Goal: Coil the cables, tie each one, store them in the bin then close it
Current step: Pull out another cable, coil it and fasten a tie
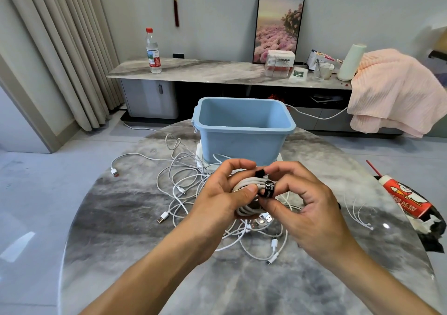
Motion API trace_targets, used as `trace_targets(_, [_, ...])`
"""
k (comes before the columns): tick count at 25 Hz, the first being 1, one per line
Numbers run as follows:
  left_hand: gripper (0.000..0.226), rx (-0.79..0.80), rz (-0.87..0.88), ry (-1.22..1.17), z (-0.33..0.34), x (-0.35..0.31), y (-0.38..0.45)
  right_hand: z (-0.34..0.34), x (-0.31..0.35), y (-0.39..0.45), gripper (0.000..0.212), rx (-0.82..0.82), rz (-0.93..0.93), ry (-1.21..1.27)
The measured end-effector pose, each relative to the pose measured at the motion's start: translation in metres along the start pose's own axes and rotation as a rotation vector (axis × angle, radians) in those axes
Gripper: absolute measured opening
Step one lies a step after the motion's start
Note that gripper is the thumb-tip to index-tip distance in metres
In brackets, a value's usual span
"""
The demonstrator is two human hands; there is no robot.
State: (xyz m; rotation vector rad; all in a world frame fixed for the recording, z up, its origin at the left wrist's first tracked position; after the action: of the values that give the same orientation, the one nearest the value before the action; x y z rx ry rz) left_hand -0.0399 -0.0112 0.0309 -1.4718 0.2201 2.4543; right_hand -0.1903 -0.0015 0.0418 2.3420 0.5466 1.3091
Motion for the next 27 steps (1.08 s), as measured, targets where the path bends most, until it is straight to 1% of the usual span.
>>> trace_targets(6, [0.034,0.017,0.010,0.032,0.000,-0.002,-0.001,-0.002,0.000,0.001,0.014,-0.019,-0.047,0.010])
trace_targets(10, [0.031,-0.040,0.008,0.097,0.000,0.002,-0.003,-0.004,0.001,0.001,0.015,-0.049,-0.068,0.023])
trace_targets(13, [0.024,-0.068,-0.042,0.119,0.001,0.006,-0.005,-0.005,-0.001,0.001,0.014,-0.059,-0.064,0.028])
trace_targets(18, [0.025,-0.060,-0.059,0.128,0.001,0.003,-0.005,-0.005,-0.005,0.001,0.013,-0.060,-0.032,0.039])
trace_targets(21, [0.031,-0.067,-0.046,0.155,0.001,0.002,-0.006,-0.006,-0.008,0.003,0.008,-0.023,-0.017,0.087])
trace_targets(24, [0.033,-0.079,-0.013,0.217,0.002,0.001,-0.006,-0.013,-0.009,0.006,0.010,-0.023,0.006,0.173])
trace_targets(27, [0.035,-0.085,0.064,0.287,0.003,-0.003,-0.005,-0.016,-0.005,0.008,0.012,-0.037,-0.033,0.139])
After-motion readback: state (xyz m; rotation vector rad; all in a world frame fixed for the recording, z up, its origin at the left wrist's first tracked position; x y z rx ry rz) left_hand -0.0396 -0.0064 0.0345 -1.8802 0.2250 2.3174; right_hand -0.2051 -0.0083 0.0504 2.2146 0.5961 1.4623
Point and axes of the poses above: each hand's wrist, its own y-axis towards the middle knuckle, its own z-axis out of the palm, x = y × z, the point moved 4 cm from there along y, towards the middle knuckle, and after that the axes turned 5 degrees about -y, right-handed, at the moved point
